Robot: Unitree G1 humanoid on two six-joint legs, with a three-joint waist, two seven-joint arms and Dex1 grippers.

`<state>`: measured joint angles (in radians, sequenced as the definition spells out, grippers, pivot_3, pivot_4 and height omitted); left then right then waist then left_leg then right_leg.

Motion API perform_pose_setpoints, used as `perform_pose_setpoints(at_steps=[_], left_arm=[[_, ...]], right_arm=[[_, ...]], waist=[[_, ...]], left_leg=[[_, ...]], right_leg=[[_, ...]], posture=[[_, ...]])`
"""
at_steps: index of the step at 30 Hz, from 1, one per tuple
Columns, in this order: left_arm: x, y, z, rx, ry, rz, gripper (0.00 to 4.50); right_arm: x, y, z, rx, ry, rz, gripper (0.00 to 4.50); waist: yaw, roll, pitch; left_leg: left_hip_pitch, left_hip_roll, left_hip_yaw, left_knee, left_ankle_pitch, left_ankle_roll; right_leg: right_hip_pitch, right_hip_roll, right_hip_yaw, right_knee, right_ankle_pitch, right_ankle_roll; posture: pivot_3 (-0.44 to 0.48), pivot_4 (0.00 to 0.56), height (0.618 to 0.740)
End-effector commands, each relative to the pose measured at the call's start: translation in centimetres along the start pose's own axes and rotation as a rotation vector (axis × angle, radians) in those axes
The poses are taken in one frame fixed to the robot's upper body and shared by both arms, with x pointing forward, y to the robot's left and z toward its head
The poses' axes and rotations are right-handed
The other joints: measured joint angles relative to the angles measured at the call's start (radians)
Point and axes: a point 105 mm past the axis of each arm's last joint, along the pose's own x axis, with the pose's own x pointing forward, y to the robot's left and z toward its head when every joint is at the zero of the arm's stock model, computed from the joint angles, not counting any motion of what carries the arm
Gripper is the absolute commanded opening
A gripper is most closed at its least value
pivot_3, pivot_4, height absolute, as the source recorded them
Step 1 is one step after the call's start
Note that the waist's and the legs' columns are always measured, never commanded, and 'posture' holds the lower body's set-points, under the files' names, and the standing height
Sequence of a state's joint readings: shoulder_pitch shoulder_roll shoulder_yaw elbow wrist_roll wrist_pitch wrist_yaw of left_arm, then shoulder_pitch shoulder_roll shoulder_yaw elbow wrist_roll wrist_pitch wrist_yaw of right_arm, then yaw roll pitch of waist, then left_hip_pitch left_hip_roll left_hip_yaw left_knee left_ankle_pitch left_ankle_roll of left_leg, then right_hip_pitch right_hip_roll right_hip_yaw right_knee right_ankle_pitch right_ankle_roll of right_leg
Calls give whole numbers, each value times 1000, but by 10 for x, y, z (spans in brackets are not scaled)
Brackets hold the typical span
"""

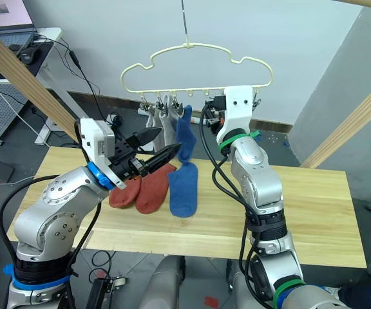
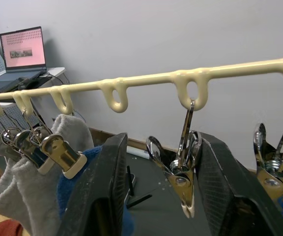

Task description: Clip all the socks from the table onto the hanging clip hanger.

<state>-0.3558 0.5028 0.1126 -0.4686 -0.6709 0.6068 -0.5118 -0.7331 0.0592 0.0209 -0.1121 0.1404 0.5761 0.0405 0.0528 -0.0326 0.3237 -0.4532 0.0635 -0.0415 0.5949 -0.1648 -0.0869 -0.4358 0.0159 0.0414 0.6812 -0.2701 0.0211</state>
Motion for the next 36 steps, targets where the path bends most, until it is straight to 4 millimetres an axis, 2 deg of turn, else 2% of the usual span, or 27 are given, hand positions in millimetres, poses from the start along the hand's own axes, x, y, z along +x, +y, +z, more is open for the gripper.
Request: perform_pose_setpoints(at_steps=[1, 13, 16, 20, 36], left_arm=[[0, -11, 12, 22, -48, -29, 3737], [3, -13, 12, 16, -59, -33, 3737], [3, -14, 12, 15, -60, -32, 3737], [2, -16, 11, 10, -56, -36, 3737], [3, -18, 7, 18, -49, -39, 3737]], right_arm=[[0, 3, 14, 14, -54, 8, 2053], [1, -1, 14, 22, -57, -8, 2053], [1, -2, 14, 23, -58, -12, 1435], [2, -3, 17, 22, -67, -16, 200], [0, -2, 19, -1, -69, -6, 166]], waist=[[0, 0, 0], [0, 0, 0], [0, 0, 0], [0, 0, 0], [0, 0, 0]], left_leg=[[0, 0, 0, 0, 0, 0], [0, 0, 0, 0, 0, 0], [0, 0, 0, 0, 0, 0], [0, 0, 0, 0, 0, 0], [0, 0, 0, 1, 0, 0]], right_leg=[[0, 0, 0, 0, 0, 0], [0, 0, 0, 0, 0, 0], [0, 0, 0, 0, 0, 0], [0, 0, 0, 0, 0, 0], [0, 0, 0, 1, 0, 0]], posture=[[218, 324, 740], [214, 326, 740], [212, 324, 740], [215, 323, 740], [210, 313, 740]])
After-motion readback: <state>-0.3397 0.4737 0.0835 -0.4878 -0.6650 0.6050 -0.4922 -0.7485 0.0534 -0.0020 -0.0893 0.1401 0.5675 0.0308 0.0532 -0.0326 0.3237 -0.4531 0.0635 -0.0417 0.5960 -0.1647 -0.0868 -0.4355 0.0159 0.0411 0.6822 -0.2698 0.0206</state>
